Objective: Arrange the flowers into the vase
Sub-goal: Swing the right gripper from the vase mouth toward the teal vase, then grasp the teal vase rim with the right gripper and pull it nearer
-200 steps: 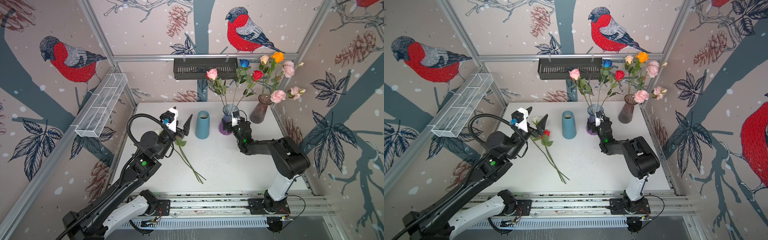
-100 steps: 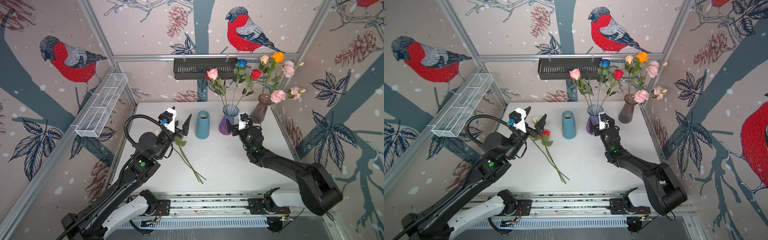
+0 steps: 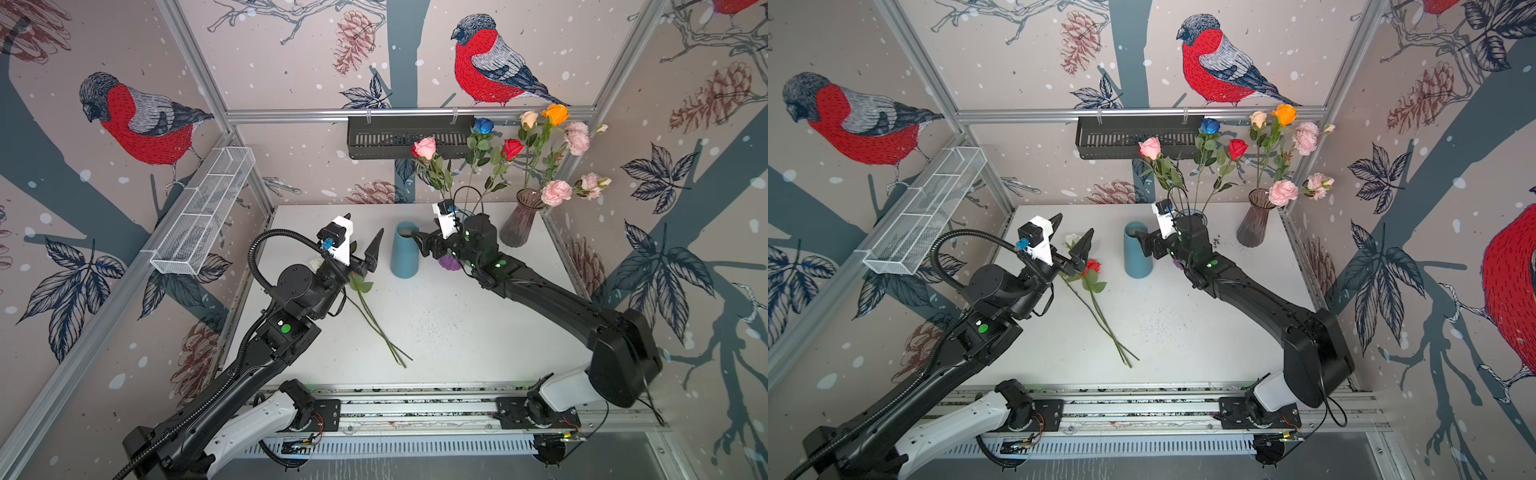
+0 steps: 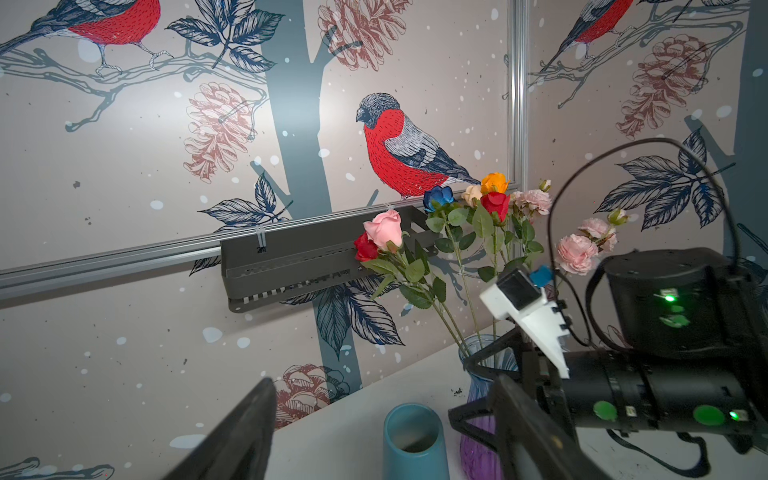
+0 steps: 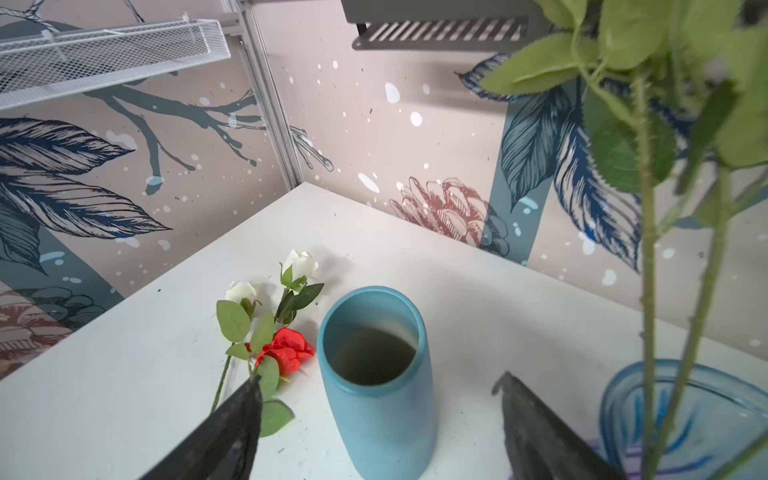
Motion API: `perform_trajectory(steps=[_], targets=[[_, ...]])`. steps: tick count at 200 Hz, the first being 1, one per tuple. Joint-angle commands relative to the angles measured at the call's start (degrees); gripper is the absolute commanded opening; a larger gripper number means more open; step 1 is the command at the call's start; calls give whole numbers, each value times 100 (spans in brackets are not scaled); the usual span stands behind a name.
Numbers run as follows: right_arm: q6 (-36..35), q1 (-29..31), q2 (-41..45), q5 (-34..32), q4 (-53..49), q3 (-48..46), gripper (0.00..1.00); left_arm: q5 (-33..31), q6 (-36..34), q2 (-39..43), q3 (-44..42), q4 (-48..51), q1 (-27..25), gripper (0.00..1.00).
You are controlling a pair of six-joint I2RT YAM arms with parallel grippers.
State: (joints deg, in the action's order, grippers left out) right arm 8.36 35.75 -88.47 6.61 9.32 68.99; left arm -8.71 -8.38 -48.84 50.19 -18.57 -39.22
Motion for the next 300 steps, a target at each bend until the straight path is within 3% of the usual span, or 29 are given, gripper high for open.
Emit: perform_trajectory(steps=[1,48,84,150,238,300], targets=[[717,47,-502,-57,-871,727,85,104,21,14,8,-253,11,80],[918,28,-1692,-328,-2238,2360,69,122,21,44,8,-253,20,80],[951,14,-1814,-718,-2320,2347,51,148,16,49,13,-250,20,80],[821,2,-1829,-767,-2637,2293,44,166,21,41,17,-235,20,80],[803,140,-880,-715,-2641,1090,43,126,-14,67,24,-219,20,80],[660,208,-420,-921,-2867,723,6,107,-32,56,17,-217,37,80]])
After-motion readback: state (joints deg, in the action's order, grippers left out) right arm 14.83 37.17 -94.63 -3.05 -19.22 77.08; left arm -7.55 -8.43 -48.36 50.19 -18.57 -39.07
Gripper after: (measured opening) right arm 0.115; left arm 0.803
